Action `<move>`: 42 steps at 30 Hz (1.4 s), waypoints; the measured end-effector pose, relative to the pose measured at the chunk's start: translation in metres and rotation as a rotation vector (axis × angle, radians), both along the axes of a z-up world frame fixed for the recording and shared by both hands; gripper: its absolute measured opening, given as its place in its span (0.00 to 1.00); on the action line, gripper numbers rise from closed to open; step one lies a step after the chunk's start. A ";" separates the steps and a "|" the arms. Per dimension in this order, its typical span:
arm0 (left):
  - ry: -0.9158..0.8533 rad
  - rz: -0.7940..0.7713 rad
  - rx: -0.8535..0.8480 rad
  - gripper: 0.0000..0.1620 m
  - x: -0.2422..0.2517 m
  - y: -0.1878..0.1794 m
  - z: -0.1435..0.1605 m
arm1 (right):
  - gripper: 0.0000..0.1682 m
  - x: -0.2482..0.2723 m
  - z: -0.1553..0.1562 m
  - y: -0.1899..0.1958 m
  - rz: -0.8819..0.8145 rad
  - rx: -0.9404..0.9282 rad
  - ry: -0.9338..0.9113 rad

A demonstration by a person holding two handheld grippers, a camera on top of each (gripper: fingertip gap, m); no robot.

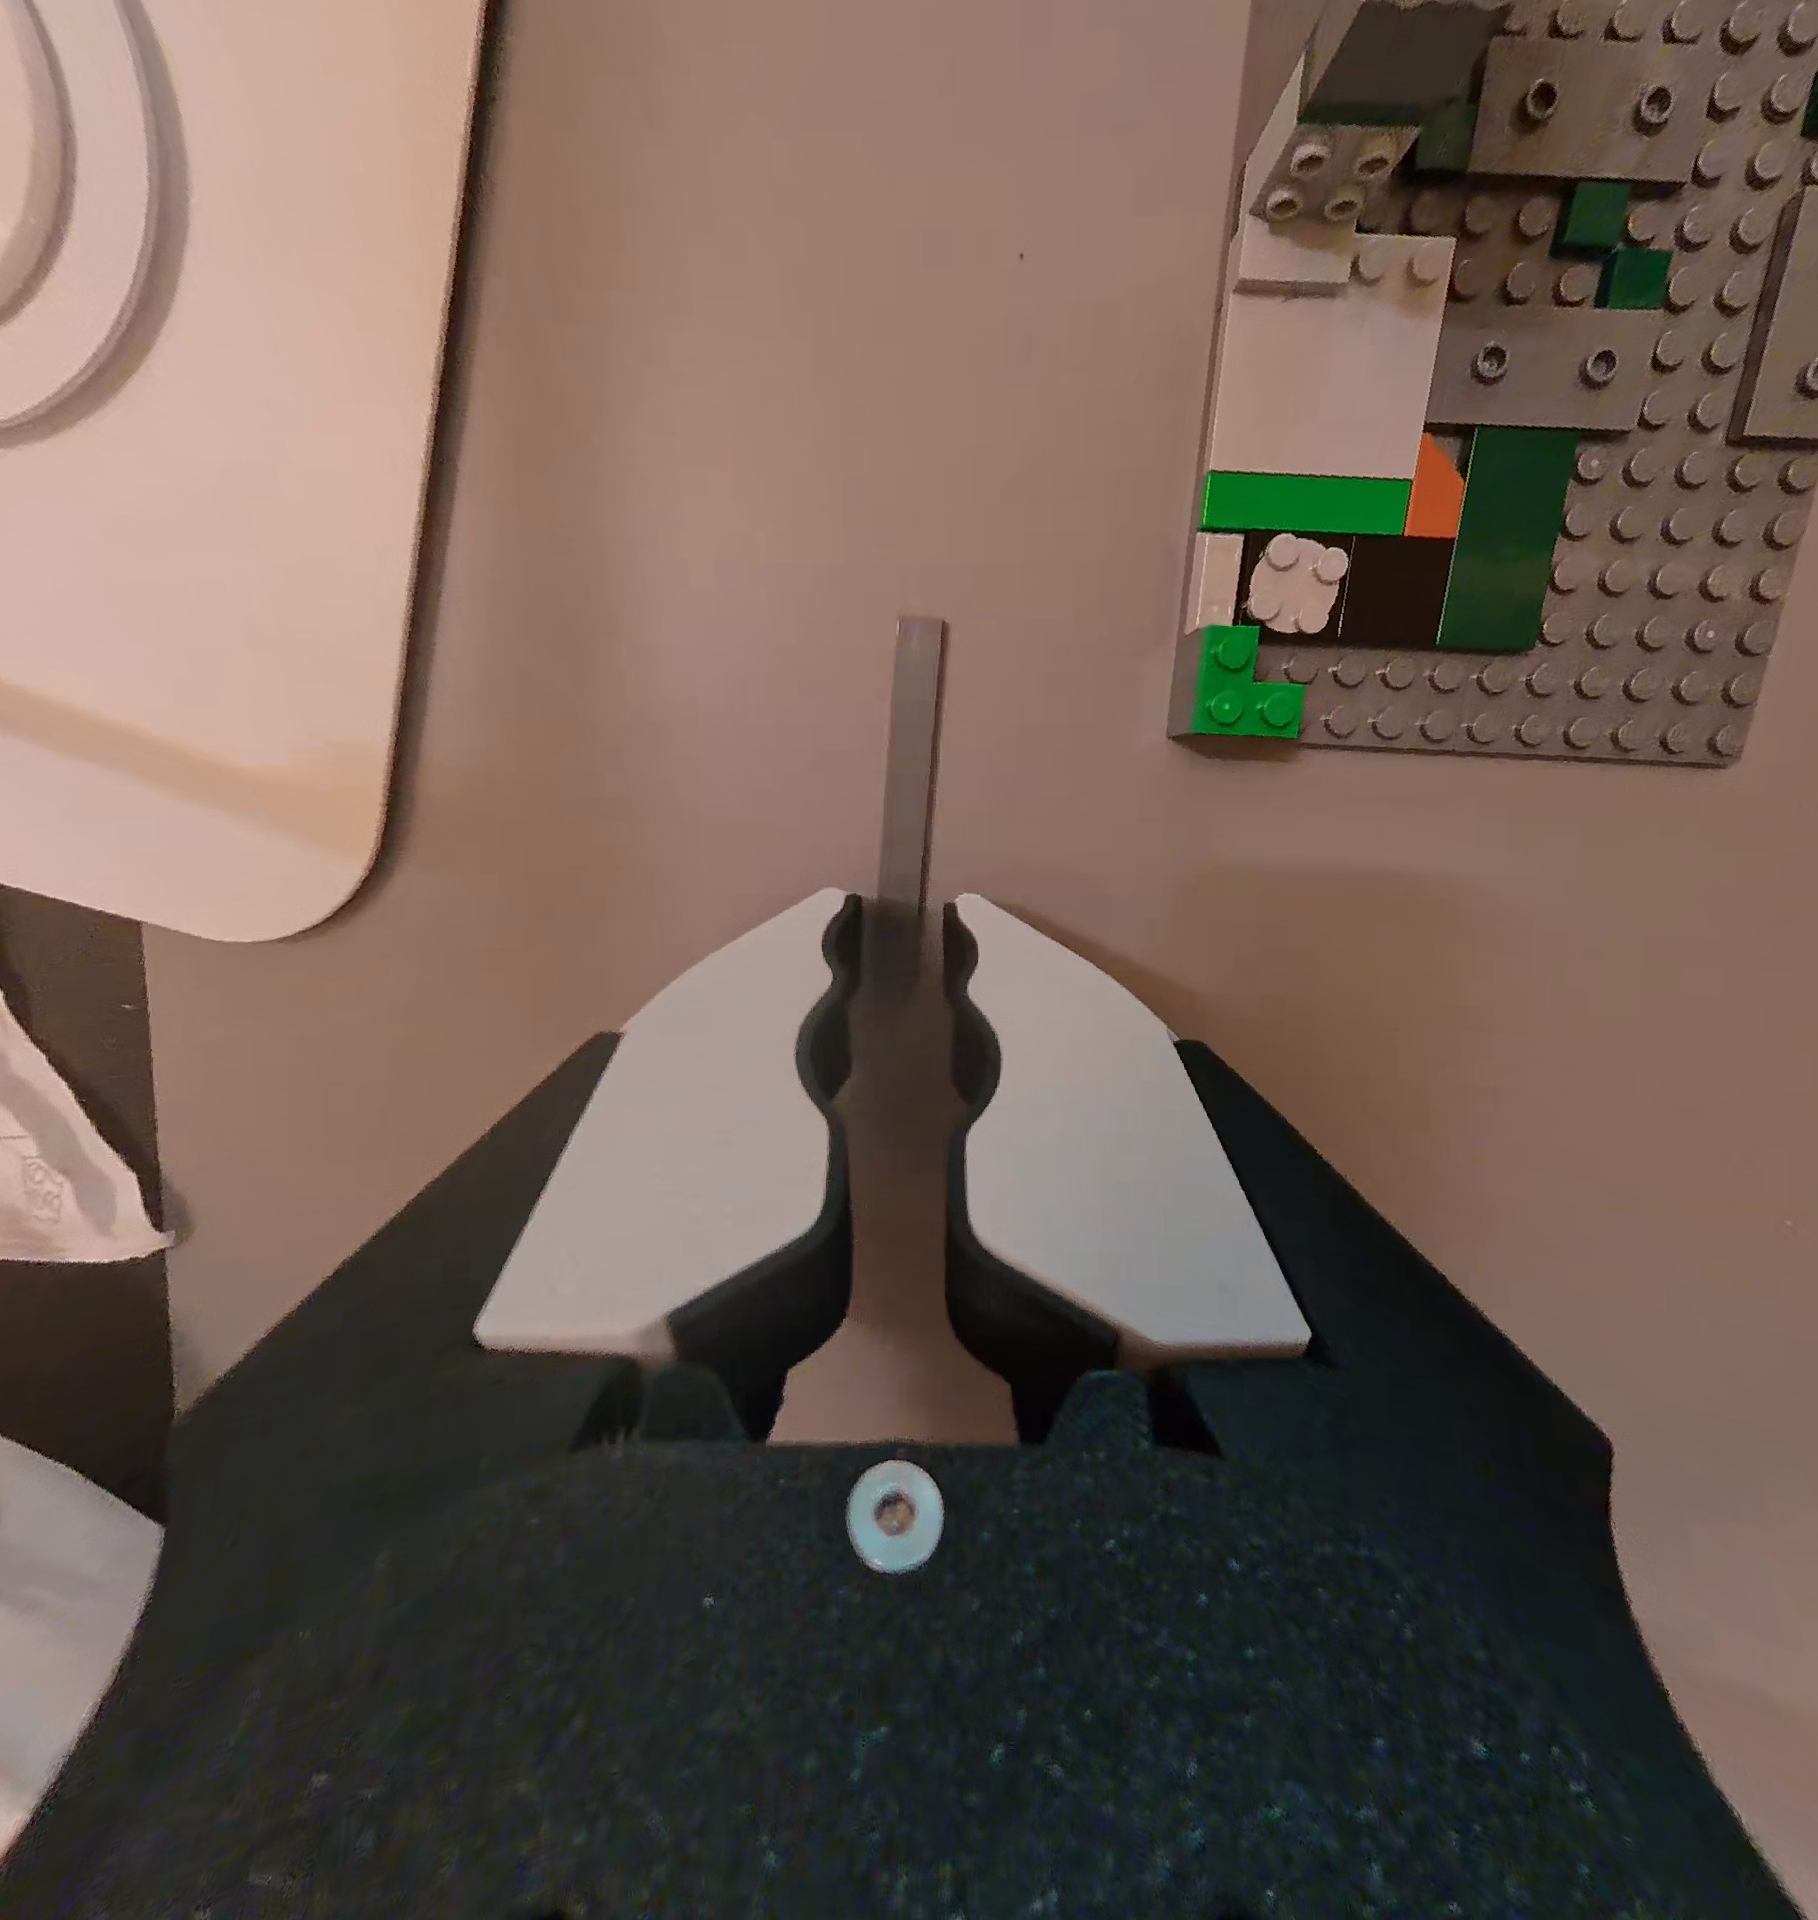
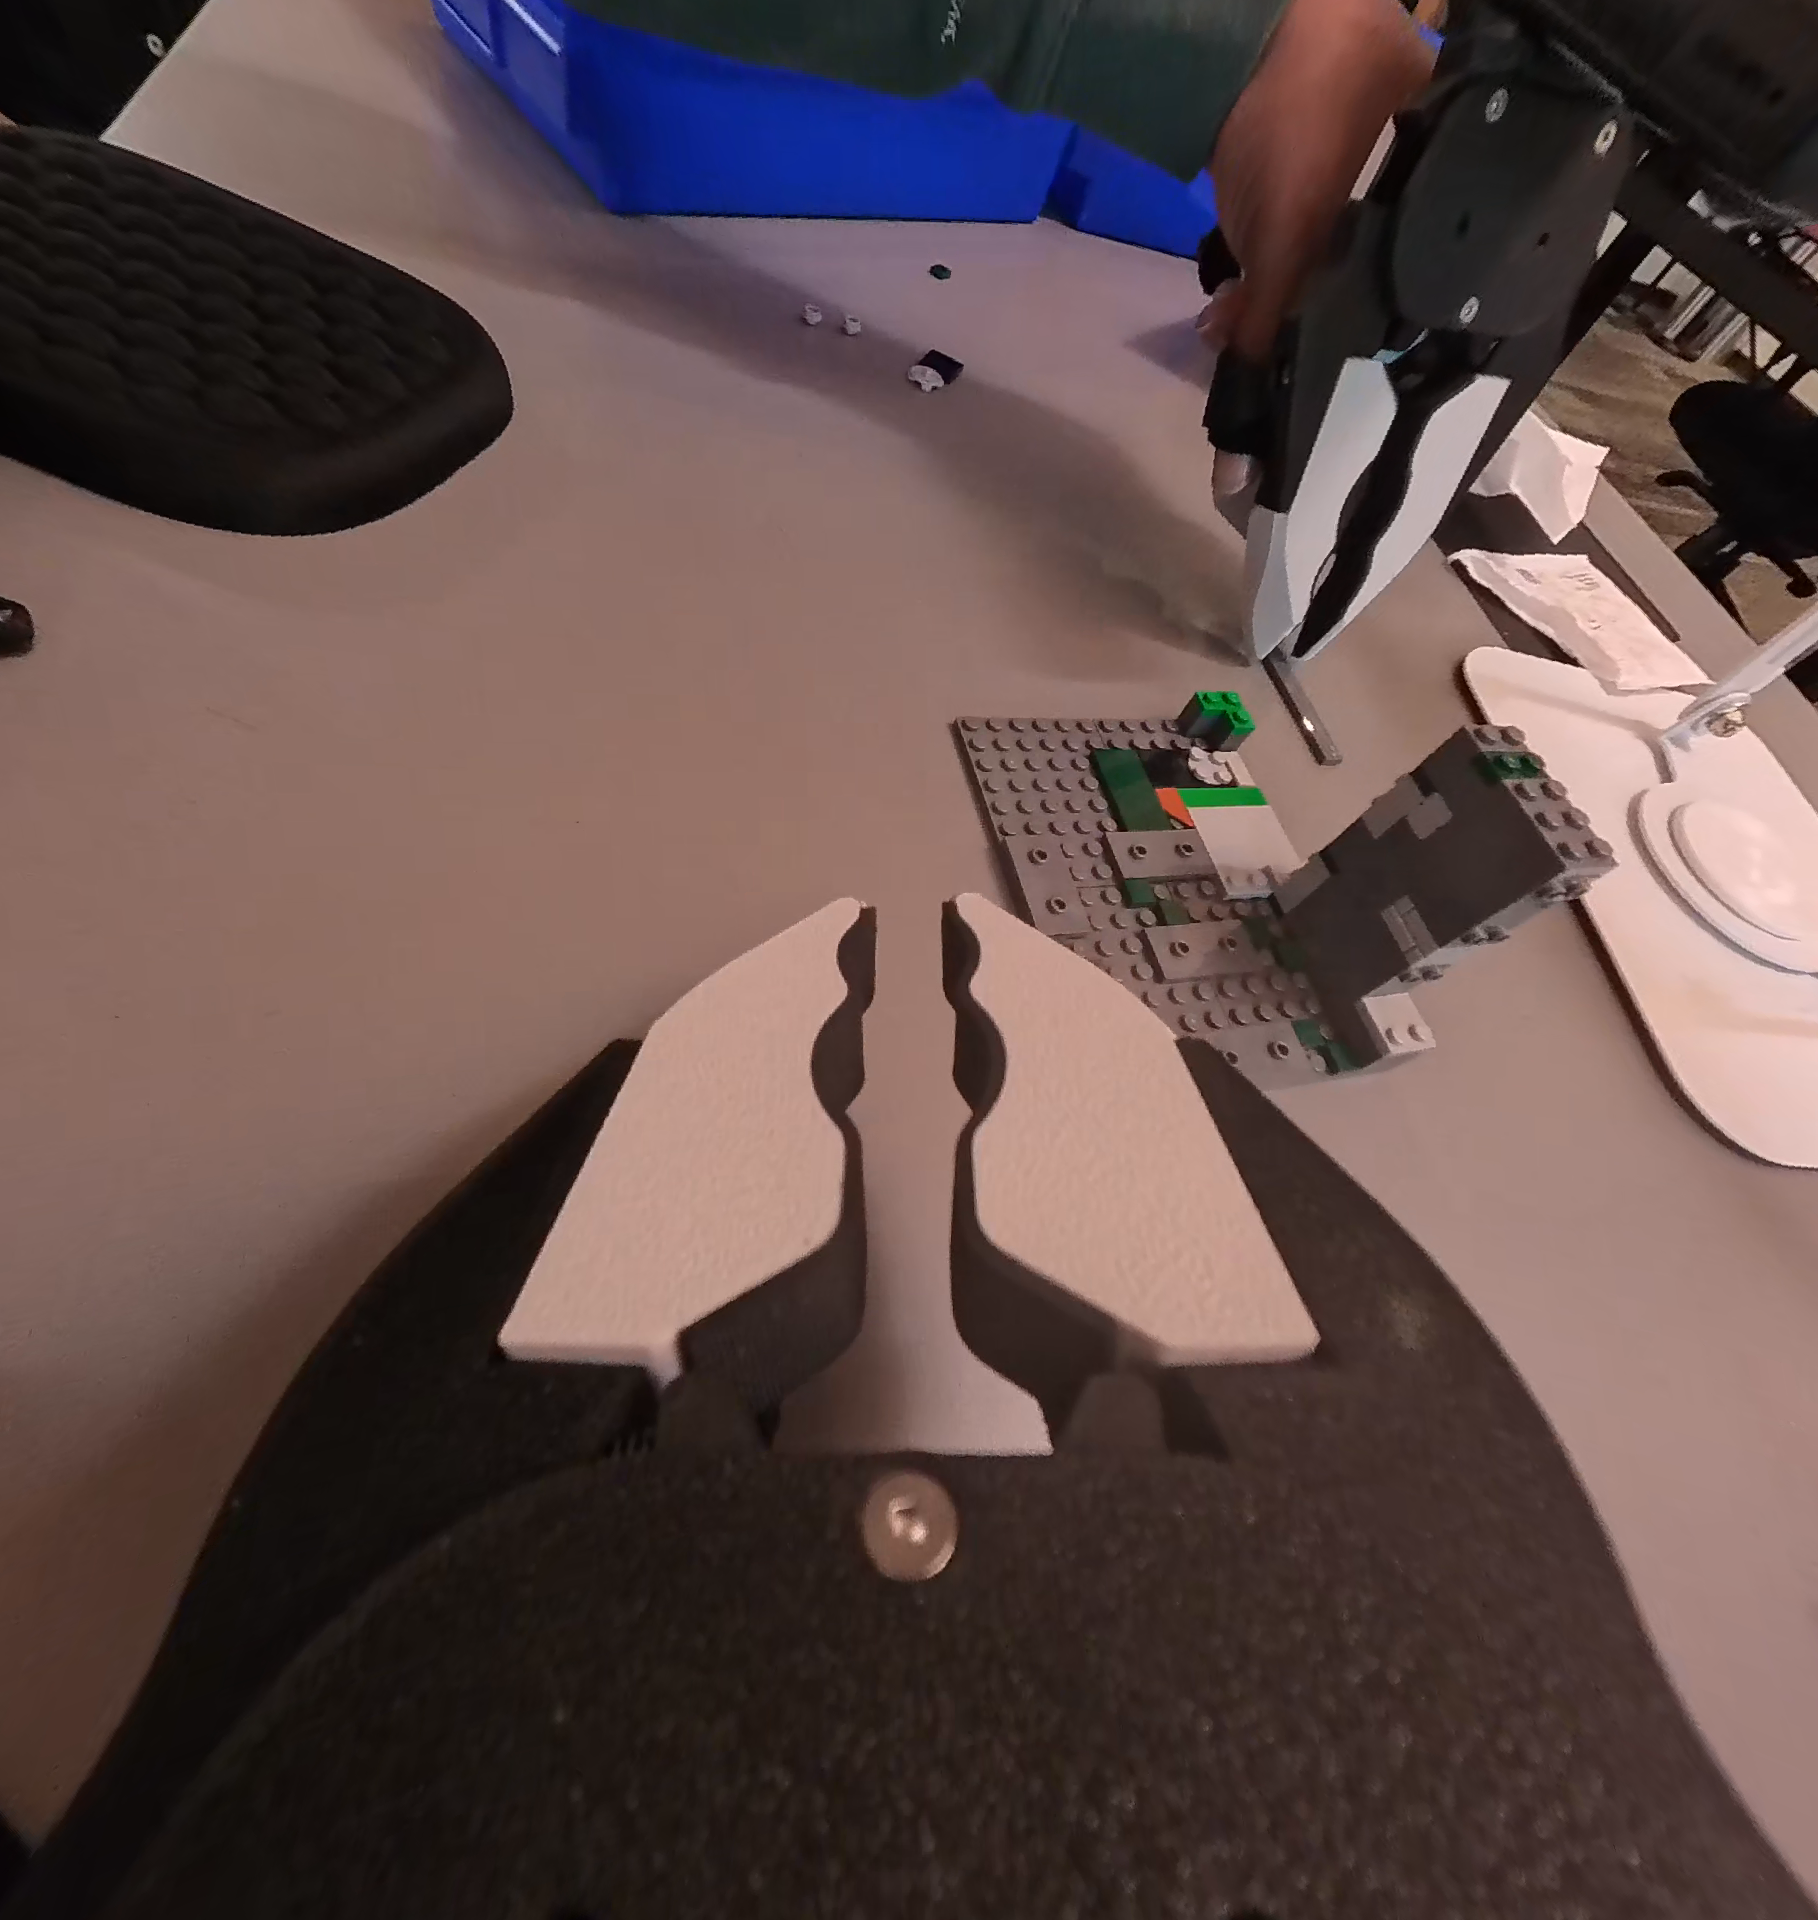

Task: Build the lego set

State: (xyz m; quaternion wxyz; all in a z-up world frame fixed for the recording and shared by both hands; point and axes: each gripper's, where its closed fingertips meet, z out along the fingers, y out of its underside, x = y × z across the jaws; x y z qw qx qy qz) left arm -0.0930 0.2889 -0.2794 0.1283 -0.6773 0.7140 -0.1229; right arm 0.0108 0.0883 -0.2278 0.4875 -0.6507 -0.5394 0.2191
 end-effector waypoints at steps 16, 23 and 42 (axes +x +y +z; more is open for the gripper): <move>-0.126 0.215 0.271 0.00 -0.018 -0.036 0.063 | 0.07 0.012 0.010 0.023 -0.155 -0.016 0.064; -0.351 0.449 0.350 0.00 -0.041 -0.077 0.106 | 0.00 0.021 0.020 0.049 -0.346 -0.080 0.129; -0.447 1.020 0.604 0.00 -0.263 -0.108 0.154 | 0.00 0.104 0.076 0.103 -0.906 -0.037 0.330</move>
